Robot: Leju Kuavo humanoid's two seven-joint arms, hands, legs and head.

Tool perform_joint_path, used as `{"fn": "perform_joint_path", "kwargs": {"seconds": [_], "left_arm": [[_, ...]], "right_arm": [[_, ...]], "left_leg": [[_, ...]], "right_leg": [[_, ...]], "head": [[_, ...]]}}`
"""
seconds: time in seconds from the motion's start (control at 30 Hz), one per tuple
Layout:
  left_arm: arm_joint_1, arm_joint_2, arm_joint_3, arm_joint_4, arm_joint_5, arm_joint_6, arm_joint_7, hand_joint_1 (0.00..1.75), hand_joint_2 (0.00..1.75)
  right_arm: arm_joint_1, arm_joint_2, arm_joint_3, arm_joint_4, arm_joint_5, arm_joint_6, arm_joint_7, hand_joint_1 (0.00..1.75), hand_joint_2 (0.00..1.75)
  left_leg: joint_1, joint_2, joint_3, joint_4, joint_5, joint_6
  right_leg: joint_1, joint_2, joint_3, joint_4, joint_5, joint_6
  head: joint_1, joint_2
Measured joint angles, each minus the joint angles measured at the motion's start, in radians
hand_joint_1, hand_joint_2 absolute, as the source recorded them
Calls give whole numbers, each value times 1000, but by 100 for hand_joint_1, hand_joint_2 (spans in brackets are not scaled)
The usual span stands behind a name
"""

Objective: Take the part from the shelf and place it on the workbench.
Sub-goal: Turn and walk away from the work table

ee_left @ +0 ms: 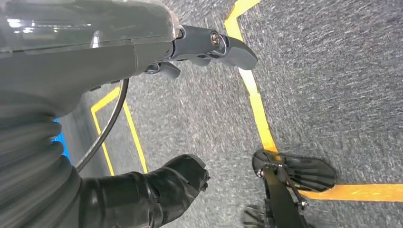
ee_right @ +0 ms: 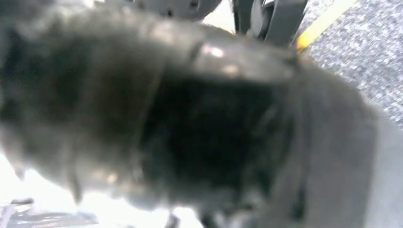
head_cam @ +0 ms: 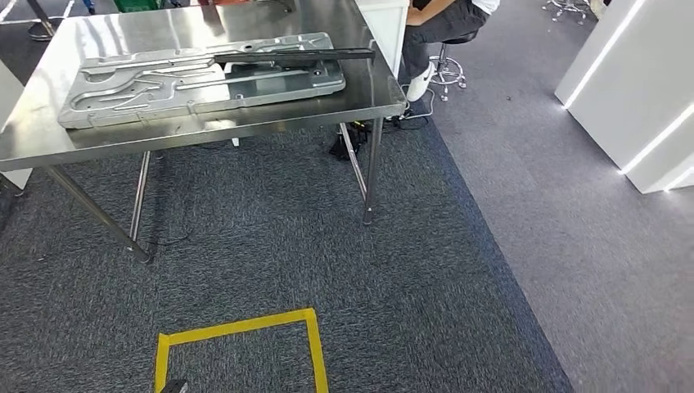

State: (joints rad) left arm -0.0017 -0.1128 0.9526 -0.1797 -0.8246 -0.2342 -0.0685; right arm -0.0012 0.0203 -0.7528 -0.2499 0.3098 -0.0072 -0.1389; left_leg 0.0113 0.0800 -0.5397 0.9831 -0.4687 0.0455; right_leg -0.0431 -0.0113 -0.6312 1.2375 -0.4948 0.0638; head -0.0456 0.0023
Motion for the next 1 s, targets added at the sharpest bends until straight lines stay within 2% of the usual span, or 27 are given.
{"fn": "perform_joint_path", "kwargs": {"seconds": [0.03,0.07,0.1,0.13,0.17,0.2,0.23,0.27,0.3,0.33,0.37,0.4,0.43,0.47,0.53,0.57,0.6,0.63,0.7,0.73,0.77,0.8,0.87,0.9,0.93,0.97,1.0], "left_arm": [[-2,-2,0,0,0,1,-1,0,175],[-4,-4,1,-1,1,2,-3,0,175],[-5,-5,1,-1,1,2,-4,0,175],[-7,-7,2,-1,1,2,-5,0,175],[-9,-8,2,-1,2,2,-5,0,175],[-10,-9,2,-1,2,1,-6,0,175],[-11,-10,2,-1,2,0,-7,0,175],[-9,-12,2,-1,1,-1,-8,0,175],[-7,-13,2,-1,1,-2,-10,0,175],[-5,-14,2,-1,0,-3,-11,0,175],[-3,-14,2,-1,-1,-3,-12,0,175],[-3,-13,2,-1,-1,-3,-13,0,175],[-4,-13,2,-1,-2,-3,-12,0,175],[-4,-12,2,-1,-2,-2,-11,0,175],[-6,-12,2,-1,-2,-2,-8,0,175],[-7,-11,2,-1,-2,-2,-6,0,175],[-7,-10,3,-1,-2,-2,-6,0,175],[-8,-10,3,-1,-2,-2,-6,0,175],[-11,-10,3,-1,-2,-2,-5,0,175],[-14,-10,3,-1,-2,-2,-4,0,175],[-15,-10,3,-1,-2,-2,-4,0,175],[-14,-10,3,-1,-2,-3,-4,0,131],[-11,-10,4,-1,-2,-3,-4,0,44],[-9,-10,4,-1,-3,-3,-4,0,0],[-9,-10,4,-1,-3,-4,-4,0,0],[-10,-10,4,-1,-4,-4,-4,0,0],[-11,-10,4,-1,-4,-4,-4,0,0]], "right_arm": [[-4,3,0,3,10,4,-12,0,0],[-10,6,0,4,18,7,-21,0,0],[-14,7,0,6,22,8,-26,0,0],[-17,9,0,8,25,8,-29,0,0],[-17,9,0,11,26,8,-31,0,0],[-17,10,0,14,28,9,-34,0,0],[-17,11,0,17,32,10,-37,0,0],[-19,12,0,20,39,13,-42,0,0],[-21,14,-1,23,46,18,-47,0,0],[-23,15,0,26,53,26,-51,0,0],[-25,16,0,29,58,37,-52,0,0],[-25,16,0,32,60,50,-51,0,0],[-25,17,0,36,61,64,-46,0,0],[-25,17,0,39,59,80,-40,0,0],[-25,20,0,46,53,116,-25,0,0],[-26,23,0,48,50,132,-21,0,0],[-27,25,0,50,47,144,-18,0,0],[-27,27,0,51,46,152,-16,0,0],[-22,27,0,54,46,158,-14,0,0],[-19,27,0,55,46,159,-14,0,0],[-18,28,0,57,46,160,-13,0,0],[-18,28,0,58,45,164,-12,0,0],[-20,29,0,58,42,175,-11,0,0],[-21,29,0,58,41,181,-11,0,0],[-21,29,0,58,39,186,-11,0,0],[-21,29,0,58,37,190,-11,0,0],[-21,29,0,59,34,193,-10,0,0]], "left_leg": [[0,9,-13,10,5,-6],[0,17,-24,21,9,-12],[0,26,-30,29,14,-20],[1,34,-34,33,19,-29],[4,43,-36,34,26,-38],[8,41,-38,37,27,-48],[12,27,-43,48,12,-54],[14,3,-53,74,-22,-58],[15,-27,-67,120,-72,-60],[14,-51,-82,178,-124,-58],[12,-64,-94,238,-165,-55],[10,-71,-96,282,-183,-51],[7,-73,-85,296,-178,-46],[4,-76,-58,276,-155,-40],[-4,-101,36,149,-106,-23],[-6,-117,79,80,-98,-16],[-8,-131,106,30,-97,-10],[-11,-136,117,4,-102,-6],[-10,-120,110,-5,-87,0],[-8,-108,105,-10,-75,5],[-7,-96,97,-15,-62,13],[-5,-83,86,-19,-48,19],[-9,-57,58,-18,-26,25],[-9,-43,43,-16,-17,23],[-9,-29,27,-12,-7,20],[-9,-17,10,-7,1,17],[-8,-5,-6,1,8,12]], "right_leg": [[-2,-17,63,-73,3,2],[0,-31,117,-148,-10,-1],[4,-42,151,-203,-26,-7],[11,-45,165,-234,-39,-16],[16,-39,160,-244,-39,-28],[18,-33,151,-245,-30,-39],[18,-27,142,-247,-20,-51],[19,-21,131,-249,-8,-63],[20,-14,118,-250,4,-73],[24,-5,101,-249,17,-80],[29,6,84,-247,29,-84],[33,18,67,-243,41,-85],[36,29,51,-239,52,-86],[39,41,34,-234,63,-85],[42,63,3,-221,82,-82],[43,74,-9,-216,92,-78],[44,83,-17,-214,102,-74],[43,92,-23,-214,112,-69],[42,106,-27,-220,131,-57],[41,101,-32,-217,126,-53],[40,85,-41,-198,98,-49],[37,63,-54,-159,51,-44],[29,28,-83,-35,-56,-31],[24,22,-90,24,-78,-23],[19,20,-86,60,-74,-16],[14,16,-67,65,-50,-9],[8,10,-29,34,-21,-4]], "head": [[1,0],[-1,0],[-1,0],[-2,0],[-3,0],[-2,0],[-2,0],[-3,0],[-3,0],[-4,0],[-5,0],[-5,0],[-5,0],[-5,0],[-5,0],[-5,0],[-5,0],[-5,0],[-6,0],[-6,0],[-4,0],[-3,0],[1,0],[1,0],[1,0],[1,0],[1,0]]}}
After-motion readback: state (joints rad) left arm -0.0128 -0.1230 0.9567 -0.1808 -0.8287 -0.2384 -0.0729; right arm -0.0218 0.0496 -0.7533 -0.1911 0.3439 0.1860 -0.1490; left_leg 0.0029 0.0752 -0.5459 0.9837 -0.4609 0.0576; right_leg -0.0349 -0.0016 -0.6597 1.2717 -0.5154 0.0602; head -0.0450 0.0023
